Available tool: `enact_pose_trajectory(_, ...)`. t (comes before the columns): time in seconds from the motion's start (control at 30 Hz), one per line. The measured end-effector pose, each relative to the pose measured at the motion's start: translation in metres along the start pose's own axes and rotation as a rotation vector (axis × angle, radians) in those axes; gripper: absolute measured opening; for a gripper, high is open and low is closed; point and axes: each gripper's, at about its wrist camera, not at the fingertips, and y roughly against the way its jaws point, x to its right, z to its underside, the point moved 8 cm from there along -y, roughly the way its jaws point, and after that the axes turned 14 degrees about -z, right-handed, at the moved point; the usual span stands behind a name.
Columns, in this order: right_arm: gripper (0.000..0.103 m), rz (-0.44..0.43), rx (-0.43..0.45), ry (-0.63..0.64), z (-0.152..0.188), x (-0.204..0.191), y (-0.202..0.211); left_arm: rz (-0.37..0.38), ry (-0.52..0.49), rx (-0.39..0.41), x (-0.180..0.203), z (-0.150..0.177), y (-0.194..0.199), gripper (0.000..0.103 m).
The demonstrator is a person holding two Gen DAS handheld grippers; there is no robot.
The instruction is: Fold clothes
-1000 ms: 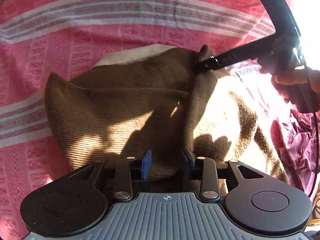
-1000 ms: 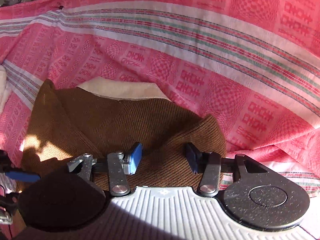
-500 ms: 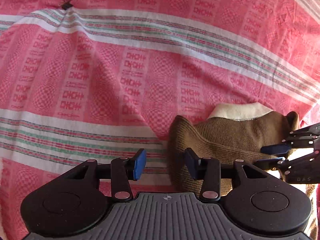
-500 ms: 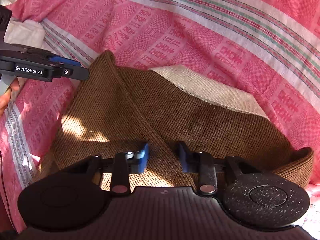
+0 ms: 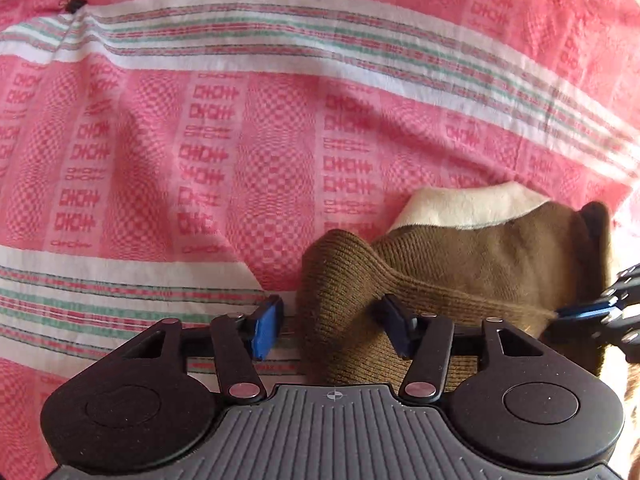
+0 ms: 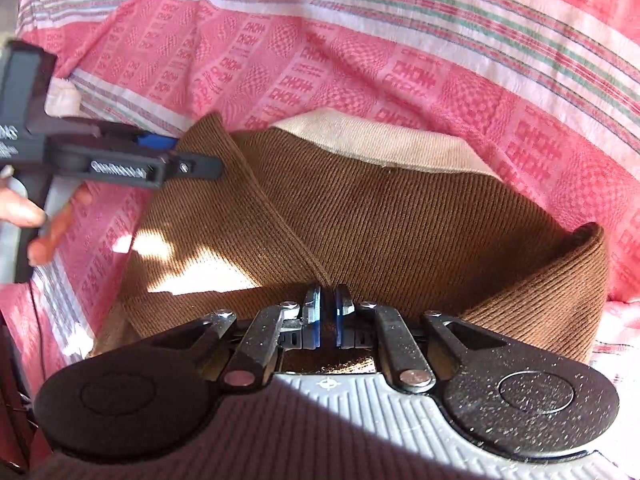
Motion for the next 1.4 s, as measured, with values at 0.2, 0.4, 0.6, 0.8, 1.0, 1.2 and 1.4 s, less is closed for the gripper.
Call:
enact_pose_trajectory(0.2, 0.009, 0.166, 0.078, -0.031, -0.009, 0.058, 0.06, -0.011, -0.047, 0.001, 0.003, -0.002, 0.008, 0.046)
enact_pose_trajectory(0.4, 0.065, 0.236, 0.044, -0.042, -0.004, 0.108, 0.063, -0.043, -0.068, 0.005, 0.008, -0.003, 0.003, 0.076)
enact_pose_trajectory(0.6, 0.064, 0.217, 0.043, -0.019, -0.01, 0.115, 0.04, -0.053, -0.087, 0.014, 0.017, -0.007, -0.001, 0.078)
enact_pose_trajectory(0.8, 0.066, 0.233, 0.052, 0.014, -0.017, 0.113, 0.032, -0.047, -0.089, 0.016, 0.019, -0.007, -0.004, 0.08)
enact_pose_trajectory(1.0, 0.017, 0.268, 0.027, 0.014, -0.016, 0.102, 0.037, -0.046, -0.175, 0.07, 0.033, -0.005, 0.005, 0.046)
enact_pose_trajectory(1.2, 0.015, 0.302, 0.015, 0.004, -0.011, 0.086, 0.051, -0.032, -0.216, 0.092, 0.036, -0.002, 0.018, 0.012)
enact_pose_trajectory(1.4, 0.015, 0.33, 0.01, 0.005, -0.013, 0.074, 0.052, -0.02, -0.187, 0.081, 0.026, -0.003, 0.02, 0.016)
